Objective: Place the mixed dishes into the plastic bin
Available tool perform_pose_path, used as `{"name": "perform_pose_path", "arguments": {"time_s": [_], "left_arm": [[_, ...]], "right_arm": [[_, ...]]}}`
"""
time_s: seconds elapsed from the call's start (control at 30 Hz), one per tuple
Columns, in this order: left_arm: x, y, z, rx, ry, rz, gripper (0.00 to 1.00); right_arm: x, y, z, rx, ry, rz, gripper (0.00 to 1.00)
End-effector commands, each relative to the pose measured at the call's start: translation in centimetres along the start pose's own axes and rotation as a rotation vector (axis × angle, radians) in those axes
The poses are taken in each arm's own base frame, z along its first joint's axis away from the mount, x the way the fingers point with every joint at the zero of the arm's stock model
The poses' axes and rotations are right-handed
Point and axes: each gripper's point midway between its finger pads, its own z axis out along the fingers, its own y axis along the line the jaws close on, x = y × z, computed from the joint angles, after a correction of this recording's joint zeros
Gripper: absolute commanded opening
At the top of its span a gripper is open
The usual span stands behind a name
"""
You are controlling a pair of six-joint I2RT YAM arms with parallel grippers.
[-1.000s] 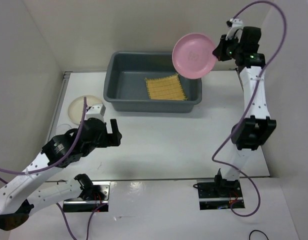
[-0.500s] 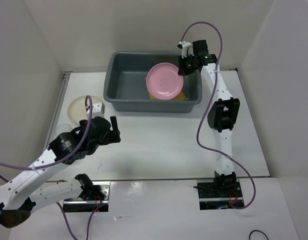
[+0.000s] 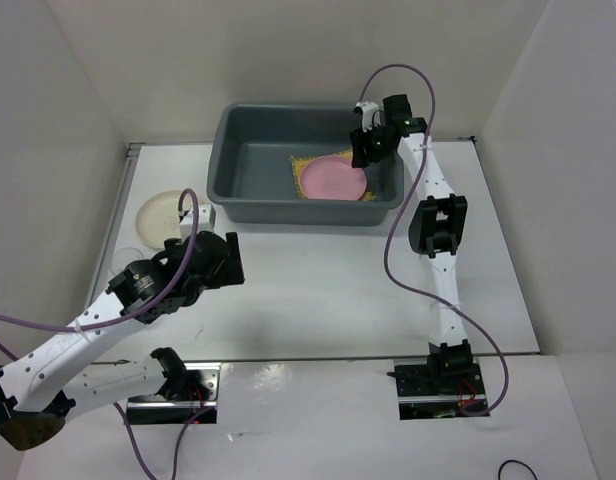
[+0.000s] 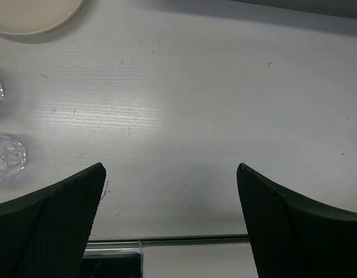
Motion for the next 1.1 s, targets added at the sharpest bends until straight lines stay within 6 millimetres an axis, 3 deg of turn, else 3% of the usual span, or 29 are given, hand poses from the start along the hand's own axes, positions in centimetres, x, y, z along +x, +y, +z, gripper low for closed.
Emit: {"name": "perform_pose_path", "arguments": {"time_s": [0.0,0.1,0.13,0.2,0.23,0.3,0.33,0.4,0.43,0.47,0.5,0.53,0.57,0.6,0.63,0.67,0.7,0.73,0.77,0.8,0.83,0.87,0.9,0.97,1.07], "left_arm": [[-0.4,0.1,0.1,-0.009,-0.024,-0.023,1.0],[-0.6,0.2,-0.1,-0.004,-0.029,-0.028,1.0],[-0.6,0.2,-0.1,-0.004,-0.029,-0.028,1.0],[-0.6,0.2,-0.1,-0.004,-0.029,-0.028,1.0],[-0.6,0.6,0.0,-0.025,-0.031,-0.04,1.0],[-0.6,0.9,0.2,-0.033,-0.023,-0.052,1.0],[-2.2,1.7,0.0,-0.054,-0.047,-0.093,1.0],[-3.1,1.6,-0.1,-0.026,-0.018,-0.114,1.0],[-3.2,1.8,0.5,-0.057,0.015,-0.124,1.0],[-5.1,2.7,0.6,-0.091,0.004,-0.185,1.0],[-5.8,3.0,1.2,-0.109,0.019,-0.2,1.0],[-6.3,3.2,2.9,-0.13,0.056,-0.169,1.0],[-7.3,4.3,3.9,-0.136,0.078,-0.219,1.0],[-9.0,4.2,5.5,-0.11,0.089,-0.245,1.0],[-10.0,4.7,6.2,-0.07,0.1,-0.239,1.0],[-11.2,5.8,6.8,-0.017,0.111,-0.309,1.0],[-12.9,6.4,8.1,0.003,0.093,-0.332,1.0],[-13.7,7.3,8.8,0.007,0.084,-0.335,1.0],[-14.6,9.5,9.5,-0.023,0.069,-0.372,1.0],[-14.7,10.4,11.6,-0.017,0.101,-0.383,1.0],[-16.4,11.3,12.1,-0.027,0.076,-0.373,1.0],[-16.3,13.5,14.2,-0.099,0.1,-0.379,1.0],[-16.7,14.5,14.9,-0.13,0.097,-0.384,1.0],[-18.0,17.1,16.2,-0.194,0.104,-0.403,1.0],[-18.8,20.0,17.3,-0.228,0.108,-0.448,1.0]], "right_arm": [[-4.0,2.0,-2.1,-0.019,-0.091,-0.078,0.64],[-5.2,1.6,-4.0,0.036,-0.108,-0.09,0.79],[-6.6,1.5,-6.0,0.08,-0.136,-0.104,0.86],[-7.7,0.8,-8.7,0.129,-0.162,-0.106,0.9],[-8.9,0.9,-12.2,0.174,-0.192,-0.102,0.92],[-9.6,0.3,-16.7,0.224,-0.234,-0.08,0.95],[-9.0,1.5,-20.8,0.187,-0.256,-0.042,0.99],[-7.9,2.7,-24.4,0.155,-0.283,-0.017,0.99],[-5.4,4.5,-27.0,0.162,-0.28,0.006,0.99],[-4.2,5.1,-28.4,0.201,-0.287,0.004,0.99],[1.4,5.8,-26.0,0.2,-0.179,0.035,0.99],[0.9,6.1,-31.1,0.39,-0.299,-0.013,0.99],[2.6,8.4,-30.7,0.407,-0.293,-0.057,0.99],[8.0,9.1,-28.1,0.418,-0.193,-0.057,0.99],[9.4,10.2,-30.8,0.462,-0.246,-0.077,0.99],[11.6,9.6,-31.3,0.501,-0.234,-0.053,0.99],[15.2,9.1,-30.6,0.533,-0.172,-0.021,0.99],[15.8,9.2,-32.5,0.55,-0.192,-0.024,0.99],[15.0,7.8,-35.3,0.637,-0.256,0.02,0.99],[14.6,7.9,-36.5,0.662,-0.301,0.014,0.99],[13.2,9.7,-38.1,0.636,-0.407,-0.019,0.99],[13.5,10.4,-37.9,0.613,-0.433,-0.034,0.99],[13.7,11.1,-37.8,0.592,-0.463,-0.033,0.99],[13.4,12.3,-38.6,0.572,-0.545,-0.073,0.99],[13.8,12.3,-39.6,0.625,-0.609,-0.078,0.99]]}}
